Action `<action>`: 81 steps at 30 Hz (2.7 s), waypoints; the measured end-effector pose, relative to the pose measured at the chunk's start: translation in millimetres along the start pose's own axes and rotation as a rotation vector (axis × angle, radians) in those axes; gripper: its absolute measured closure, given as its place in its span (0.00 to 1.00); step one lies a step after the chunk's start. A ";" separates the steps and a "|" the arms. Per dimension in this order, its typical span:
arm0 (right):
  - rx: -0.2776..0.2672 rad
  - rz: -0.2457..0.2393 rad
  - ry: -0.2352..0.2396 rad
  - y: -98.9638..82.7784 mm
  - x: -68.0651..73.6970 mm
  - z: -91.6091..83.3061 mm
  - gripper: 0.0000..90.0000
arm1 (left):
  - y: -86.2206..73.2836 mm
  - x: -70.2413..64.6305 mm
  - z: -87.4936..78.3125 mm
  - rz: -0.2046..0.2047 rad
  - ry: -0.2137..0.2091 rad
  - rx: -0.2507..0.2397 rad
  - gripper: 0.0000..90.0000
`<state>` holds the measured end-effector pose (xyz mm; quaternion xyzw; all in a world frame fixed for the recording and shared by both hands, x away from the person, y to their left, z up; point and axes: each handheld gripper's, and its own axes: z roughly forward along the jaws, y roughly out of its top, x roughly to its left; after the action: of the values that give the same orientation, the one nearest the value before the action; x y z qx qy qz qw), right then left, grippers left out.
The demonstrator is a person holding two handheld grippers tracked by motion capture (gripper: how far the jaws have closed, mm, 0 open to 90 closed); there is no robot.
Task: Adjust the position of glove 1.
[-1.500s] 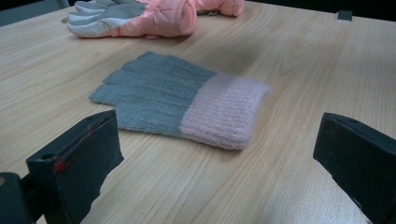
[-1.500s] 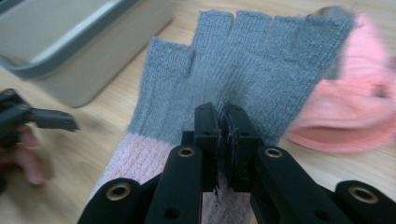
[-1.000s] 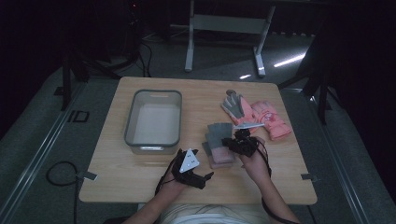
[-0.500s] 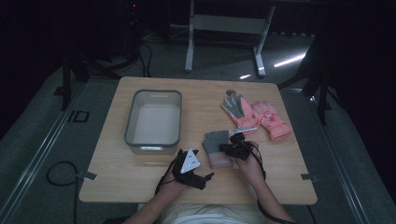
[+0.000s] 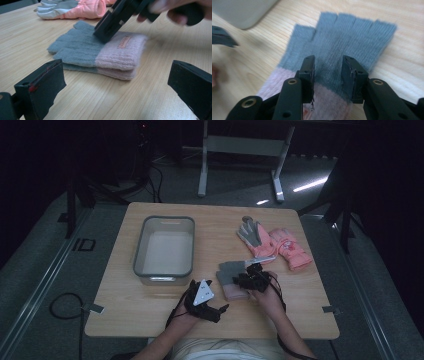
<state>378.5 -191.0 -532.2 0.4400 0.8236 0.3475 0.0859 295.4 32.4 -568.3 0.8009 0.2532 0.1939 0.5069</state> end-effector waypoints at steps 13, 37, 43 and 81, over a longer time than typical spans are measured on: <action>-0.130 0.035 0.114 16.3 -20.7 -52.6 0.44 | 22.8 -6.9 -1.8 -0.006 -0.089 -0.004 0.07; 0.014 0.087 -0.012 53.0 -52.0 18.9 0.46 | 48.9 -7.5 57.9 0.431 -0.185 0.244 0.30; 0.047 0.088 -0.051 44.5 -50.3 30.1 0.44 | 43.4 -18.0 64.0 0.506 -0.129 0.282 0.34; -0.020 0.123 0.259 50.4 -42.7 7.8 0.81 | 79.0 28.0 39.3 0.416 -0.305 0.317 0.77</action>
<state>441.0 -201.9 -512.4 0.4404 0.7956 0.4143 -0.0380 356.5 -7.0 -511.1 0.9245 0.0319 0.1291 0.3573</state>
